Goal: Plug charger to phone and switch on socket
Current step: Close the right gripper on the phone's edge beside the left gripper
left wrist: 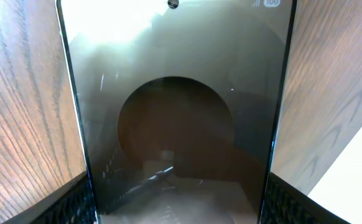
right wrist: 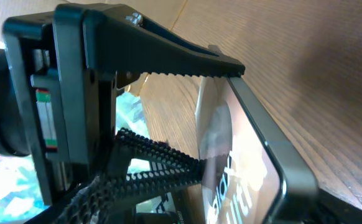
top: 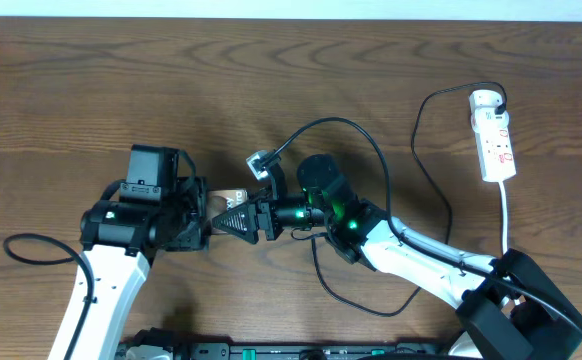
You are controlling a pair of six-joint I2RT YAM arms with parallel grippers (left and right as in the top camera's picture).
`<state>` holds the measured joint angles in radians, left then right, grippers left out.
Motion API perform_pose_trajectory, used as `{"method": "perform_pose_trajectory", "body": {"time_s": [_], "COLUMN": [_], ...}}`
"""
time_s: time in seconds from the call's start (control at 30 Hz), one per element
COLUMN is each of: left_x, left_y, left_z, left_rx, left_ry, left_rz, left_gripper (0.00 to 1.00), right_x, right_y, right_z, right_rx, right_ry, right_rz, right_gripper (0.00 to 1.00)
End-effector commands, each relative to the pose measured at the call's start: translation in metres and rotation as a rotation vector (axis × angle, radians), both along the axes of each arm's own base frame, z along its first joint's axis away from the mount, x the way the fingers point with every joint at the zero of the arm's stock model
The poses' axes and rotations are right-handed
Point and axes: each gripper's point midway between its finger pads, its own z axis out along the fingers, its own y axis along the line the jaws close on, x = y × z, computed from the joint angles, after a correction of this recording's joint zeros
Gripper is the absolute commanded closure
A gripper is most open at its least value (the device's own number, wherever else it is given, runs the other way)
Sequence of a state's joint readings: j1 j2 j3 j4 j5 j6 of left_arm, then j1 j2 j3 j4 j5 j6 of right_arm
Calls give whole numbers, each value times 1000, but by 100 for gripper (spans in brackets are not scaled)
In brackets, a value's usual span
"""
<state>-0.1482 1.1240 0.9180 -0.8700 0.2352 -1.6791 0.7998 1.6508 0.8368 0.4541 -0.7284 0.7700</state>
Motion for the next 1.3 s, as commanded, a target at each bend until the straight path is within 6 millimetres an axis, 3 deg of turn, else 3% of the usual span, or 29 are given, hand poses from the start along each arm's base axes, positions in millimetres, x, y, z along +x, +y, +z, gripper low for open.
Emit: {"method": "perform_pose_trajectory", "body": {"time_s": [0.0,0.17,0.33,0.43,0.9,1.27], "left_x": [7,8,6,6,4,4], "left_y": [-7,-12,-17,-18,-24,-24], "left_z": [12,14,15,15,16,16], "left_rx": [-24,-48,-78,-80,-95,-96], "left_ry": [-36,-39,-35,-34,-32,-32], "left_rz": [-6,-16,-30,-32,-52,-52], "left_gripper": [93,92,93,93,93,93], "right_x": [2,2,3,3,7,9], "right_y": [3,3,3,3,0,1], "right_z": [3,3,3,2,-7,-6], "right_rx": [5,4,2,0,-39,-37], "right_ry": [-15,-16,-15,-14,0,-7], "right_rz": [-6,-8,-11,-11,-44,-54], "right_gripper": [26,36,39,47,48,59]}}
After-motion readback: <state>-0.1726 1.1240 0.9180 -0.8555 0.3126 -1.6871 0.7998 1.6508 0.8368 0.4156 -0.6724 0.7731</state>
